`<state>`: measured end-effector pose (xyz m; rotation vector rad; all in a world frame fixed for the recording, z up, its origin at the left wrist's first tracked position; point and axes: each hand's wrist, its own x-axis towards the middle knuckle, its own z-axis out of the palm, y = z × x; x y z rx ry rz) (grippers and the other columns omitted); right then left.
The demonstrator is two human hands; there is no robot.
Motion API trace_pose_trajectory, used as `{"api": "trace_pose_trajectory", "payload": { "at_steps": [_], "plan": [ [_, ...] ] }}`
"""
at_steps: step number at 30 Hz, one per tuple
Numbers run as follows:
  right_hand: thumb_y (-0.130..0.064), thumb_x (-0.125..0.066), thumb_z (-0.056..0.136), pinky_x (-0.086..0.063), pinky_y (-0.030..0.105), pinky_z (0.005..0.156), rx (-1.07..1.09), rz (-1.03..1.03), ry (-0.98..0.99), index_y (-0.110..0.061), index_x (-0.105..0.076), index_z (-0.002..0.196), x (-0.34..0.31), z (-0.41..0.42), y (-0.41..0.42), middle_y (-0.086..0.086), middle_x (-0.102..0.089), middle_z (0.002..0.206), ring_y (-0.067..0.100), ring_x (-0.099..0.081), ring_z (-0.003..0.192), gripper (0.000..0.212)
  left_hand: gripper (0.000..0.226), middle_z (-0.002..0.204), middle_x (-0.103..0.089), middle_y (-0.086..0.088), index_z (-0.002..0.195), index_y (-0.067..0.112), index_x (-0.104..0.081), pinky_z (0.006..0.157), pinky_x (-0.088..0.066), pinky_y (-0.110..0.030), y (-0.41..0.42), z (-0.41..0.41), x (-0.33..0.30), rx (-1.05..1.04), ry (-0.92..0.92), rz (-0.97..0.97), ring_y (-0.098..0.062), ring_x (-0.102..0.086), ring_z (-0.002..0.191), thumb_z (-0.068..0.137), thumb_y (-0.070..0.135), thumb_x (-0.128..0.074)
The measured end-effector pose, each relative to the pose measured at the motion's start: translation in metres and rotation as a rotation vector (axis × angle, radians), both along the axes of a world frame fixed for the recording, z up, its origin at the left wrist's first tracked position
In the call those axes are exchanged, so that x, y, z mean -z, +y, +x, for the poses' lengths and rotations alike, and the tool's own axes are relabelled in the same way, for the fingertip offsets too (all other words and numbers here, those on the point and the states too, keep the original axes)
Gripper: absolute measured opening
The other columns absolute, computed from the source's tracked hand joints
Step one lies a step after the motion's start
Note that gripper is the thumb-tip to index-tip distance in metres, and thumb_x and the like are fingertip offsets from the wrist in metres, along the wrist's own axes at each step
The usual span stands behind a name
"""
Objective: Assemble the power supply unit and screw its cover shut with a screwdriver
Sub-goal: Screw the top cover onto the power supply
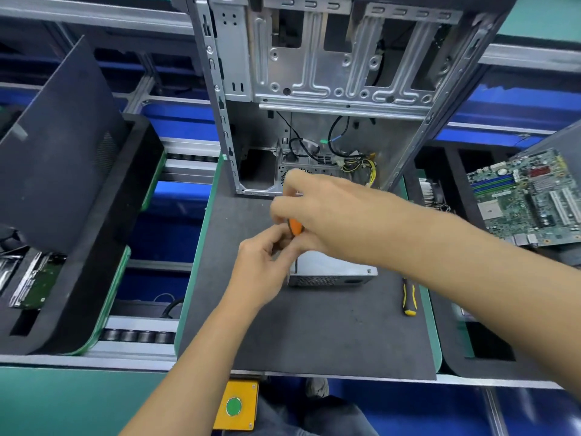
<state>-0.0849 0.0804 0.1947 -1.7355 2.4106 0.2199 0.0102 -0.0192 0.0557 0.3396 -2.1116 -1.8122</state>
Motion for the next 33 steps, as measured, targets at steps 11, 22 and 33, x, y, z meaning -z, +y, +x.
{"api": "trace_pose_trajectory", "payload": {
  "at_steps": [11,22,33],
  "plan": [
    [-0.008,-0.055,0.091,-0.019,0.029,0.046,0.075,0.057,0.204,-0.017,-0.042,0.086,0.006,0.009,-0.008,-0.001,-0.025,0.066,0.027,-0.037,0.067,0.017,0.017,0.076,-0.066,0.002,0.083,0.038,-0.063,0.068,-0.052,-0.038,0.006,-0.006,0.001,-0.034,-0.008,0.138,-0.013,-0.058,0.075,0.072,0.034,-0.075],
    [-0.033,-0.056,0.098,-0.052,0.037,0.069,0.008,0.122,0.097,-0.018,-0.052,0.085,0.008,-0.006,0.006,0.003,-0.046,0.080,0.030,-0.053,0.073,0.021,0.041,0.102,-0.071,0.014,0.101,0.050,-0.067,0.084,-0.051,-0.031,-0.004,0.004,0.001,0.227,-0.038,-0.068,-0.024,-0.063,0.091,0.097,0.013,-0.050],
    [-0.040,-0.041,0.099,-0.037,0.037,0.060,0.153,-0.014,0.035,-0.016,-0.052,0.094,0.012,0.005,0.005,0.001,-0.043,0.083,0.028,-0.053,0.082,0.027,0.014,0.074,-0.066,0.013,0.077,0.033,-0.068,0.069,-0.047,-0.022,0.002,0.001,0.002,0.040,-0.042,0.006,-0.009,-0.059,0.071,0.080,0.022,-0.077]
  ]
}}
